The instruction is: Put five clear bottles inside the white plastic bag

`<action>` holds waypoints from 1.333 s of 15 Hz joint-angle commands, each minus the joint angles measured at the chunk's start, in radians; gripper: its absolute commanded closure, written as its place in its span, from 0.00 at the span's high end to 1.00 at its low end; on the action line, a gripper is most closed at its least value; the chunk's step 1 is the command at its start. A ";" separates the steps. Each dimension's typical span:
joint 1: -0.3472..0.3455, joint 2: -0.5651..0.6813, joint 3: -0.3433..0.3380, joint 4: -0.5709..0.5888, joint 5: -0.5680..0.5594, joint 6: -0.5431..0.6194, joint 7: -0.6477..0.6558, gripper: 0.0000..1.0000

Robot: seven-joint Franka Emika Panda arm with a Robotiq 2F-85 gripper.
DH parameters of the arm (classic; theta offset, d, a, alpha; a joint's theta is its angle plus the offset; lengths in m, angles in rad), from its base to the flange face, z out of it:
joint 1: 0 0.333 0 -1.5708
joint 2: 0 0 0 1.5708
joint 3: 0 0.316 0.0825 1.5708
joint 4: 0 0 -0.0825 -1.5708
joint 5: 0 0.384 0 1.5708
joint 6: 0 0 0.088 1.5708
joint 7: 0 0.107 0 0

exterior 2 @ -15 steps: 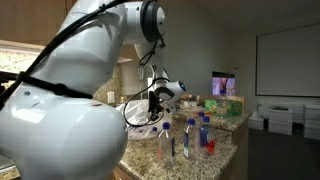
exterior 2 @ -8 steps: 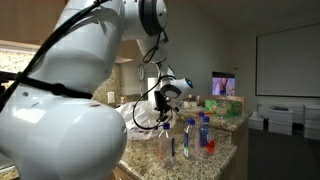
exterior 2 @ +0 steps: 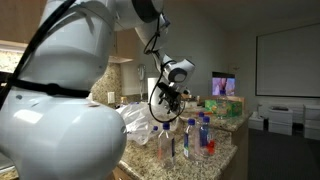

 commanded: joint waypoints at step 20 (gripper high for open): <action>-0.091 -0.154 -0.084 -0.160 -0.922 0.174 0.333 1.00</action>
